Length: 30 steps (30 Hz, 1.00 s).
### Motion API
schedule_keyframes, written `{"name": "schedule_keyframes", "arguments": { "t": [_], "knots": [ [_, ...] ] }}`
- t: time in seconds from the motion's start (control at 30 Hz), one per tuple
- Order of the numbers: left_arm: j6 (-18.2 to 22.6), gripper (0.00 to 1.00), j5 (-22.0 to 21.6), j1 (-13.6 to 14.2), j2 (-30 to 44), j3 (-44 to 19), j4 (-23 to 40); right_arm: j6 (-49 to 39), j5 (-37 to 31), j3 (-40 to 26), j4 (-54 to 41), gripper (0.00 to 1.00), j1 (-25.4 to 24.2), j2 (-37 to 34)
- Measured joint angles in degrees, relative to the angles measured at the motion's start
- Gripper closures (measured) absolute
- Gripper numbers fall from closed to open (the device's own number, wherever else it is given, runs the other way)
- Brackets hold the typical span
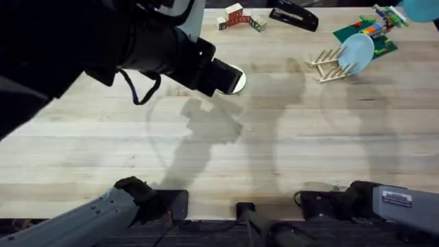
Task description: Pick up the plates from the table one by one and place each into a slot on the dish rack.
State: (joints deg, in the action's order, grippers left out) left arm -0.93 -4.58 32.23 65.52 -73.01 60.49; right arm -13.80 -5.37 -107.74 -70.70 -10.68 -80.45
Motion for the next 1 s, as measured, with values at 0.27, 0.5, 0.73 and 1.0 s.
{"name": "schedule_keyframes", "arguments": {
  "t": [0.27, 0.5, 0.73, 1.0],
  "knots": [
    [0.00, 0.008, 0.00, 0.00, 0.00, 0.00, 0.00, -0.39, 0.00, 0.00, -0.14, 0.972, 0.00, -0.92],
    [0.00, 0.008, 0.02, 0.00, 0.00, 0.00, 0.19, -1.43, 2.05, 0.00, -2.54, 0.972, 0.00, -1.31],
    [0.00, 0.008, 0.02, 0.00, 0.00, 0.00, 0.26, -2.64, 3.96, -0.07, -2.49, 0.972, -0.37, -7.03],
    [0.00, 0.008, 0.02, 0.00, 0.15, 0.00, 0.34, -3.75, 4.17, -0.07, -2.07, 0.972, -0.80, -14.36]
  ]
}}
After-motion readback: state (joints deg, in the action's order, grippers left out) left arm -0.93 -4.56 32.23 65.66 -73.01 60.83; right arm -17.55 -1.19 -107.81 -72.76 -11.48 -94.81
